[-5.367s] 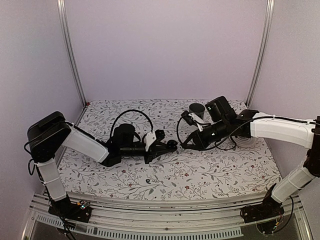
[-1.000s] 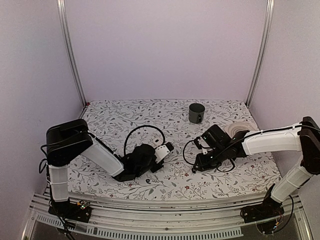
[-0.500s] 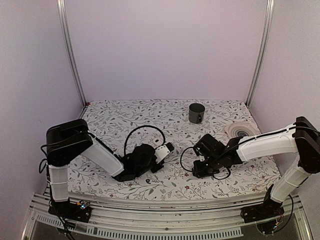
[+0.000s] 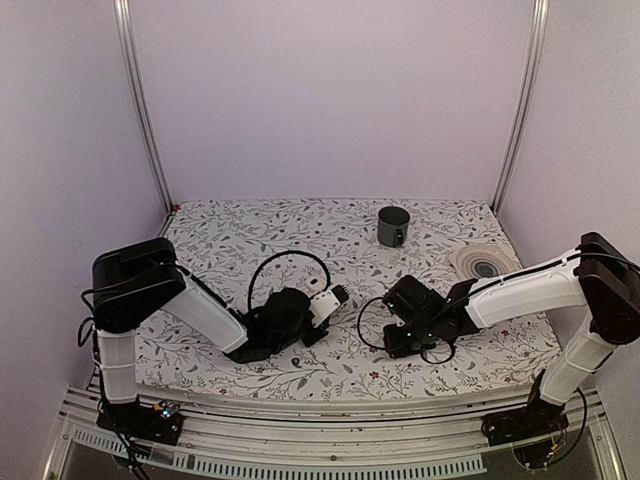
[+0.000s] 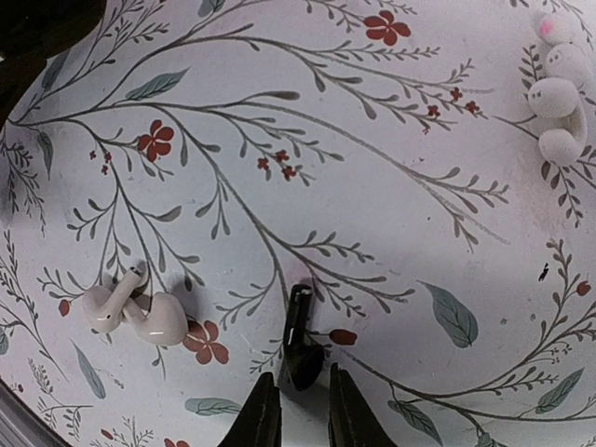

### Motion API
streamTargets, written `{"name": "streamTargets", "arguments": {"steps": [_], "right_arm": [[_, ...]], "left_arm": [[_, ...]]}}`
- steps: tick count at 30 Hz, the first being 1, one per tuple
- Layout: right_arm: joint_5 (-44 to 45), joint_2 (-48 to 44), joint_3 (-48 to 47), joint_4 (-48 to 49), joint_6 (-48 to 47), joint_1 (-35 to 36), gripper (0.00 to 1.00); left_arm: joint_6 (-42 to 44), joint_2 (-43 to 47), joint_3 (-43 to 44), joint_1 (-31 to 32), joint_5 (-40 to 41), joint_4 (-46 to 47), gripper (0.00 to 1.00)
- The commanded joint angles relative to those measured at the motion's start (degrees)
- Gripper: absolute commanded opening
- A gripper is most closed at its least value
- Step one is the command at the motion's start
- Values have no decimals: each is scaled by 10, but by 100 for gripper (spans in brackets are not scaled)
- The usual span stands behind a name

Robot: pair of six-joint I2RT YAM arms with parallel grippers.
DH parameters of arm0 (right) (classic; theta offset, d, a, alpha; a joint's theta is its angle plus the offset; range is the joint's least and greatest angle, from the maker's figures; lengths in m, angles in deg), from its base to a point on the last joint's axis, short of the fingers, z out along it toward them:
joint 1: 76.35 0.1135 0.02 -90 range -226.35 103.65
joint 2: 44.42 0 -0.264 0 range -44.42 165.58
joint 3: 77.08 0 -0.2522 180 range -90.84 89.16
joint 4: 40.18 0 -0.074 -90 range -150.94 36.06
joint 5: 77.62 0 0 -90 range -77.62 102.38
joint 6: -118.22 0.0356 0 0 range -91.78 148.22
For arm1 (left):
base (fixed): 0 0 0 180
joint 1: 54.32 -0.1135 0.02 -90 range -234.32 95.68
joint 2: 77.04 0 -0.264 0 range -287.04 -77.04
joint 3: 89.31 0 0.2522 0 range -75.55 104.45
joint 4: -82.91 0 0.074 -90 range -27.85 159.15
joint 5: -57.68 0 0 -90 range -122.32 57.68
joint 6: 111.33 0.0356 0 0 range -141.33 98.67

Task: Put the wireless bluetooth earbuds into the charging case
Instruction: Pick up the left earbud from the center of the board.

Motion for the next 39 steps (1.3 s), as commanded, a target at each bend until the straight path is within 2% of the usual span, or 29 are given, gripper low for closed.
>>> {"name": "streamTargets", "arguments": {"steps": [1, 4, 11, 17, 21, 24, 27, 33, 39], "right_arm": [[20, 22, -12, 4, -6, 8, 20], [22, 29, -16, 1, -7, 9, 20], [35, 32, -21, -8, -20, 8, 5], [19, -7, -27, -15, -58, 0, 4], [-65, -68, -21, -11, -109, -34, 4], [-176, -112, -7, -1, -138, -84, 3], [-267, -123, -2, -2, -158, -124, 3], [-414, -138, -15, 16, -169, -155, 3], [-558, -135, -9, 53, -163, -183, 3]], "left_arm": [[-10, 14, 0, -3, -11, -1, 0], [-11, 18, -2, -4, -12, -2, 0], [-16, 21, -3, -7, -20, -4, 0], [-14, 25, -4, -7, -24, -1, 0], [-11, 42, -15, -7, -42, 17, 0], [-5, 50, -16, -8, -51, 31, 0], [0, 51, -14, -7, -58, 41, 0], [12, 57, -17, -8, -71, 72, 0], [37, 60, -38, -7, -94, 153, 0]]}}
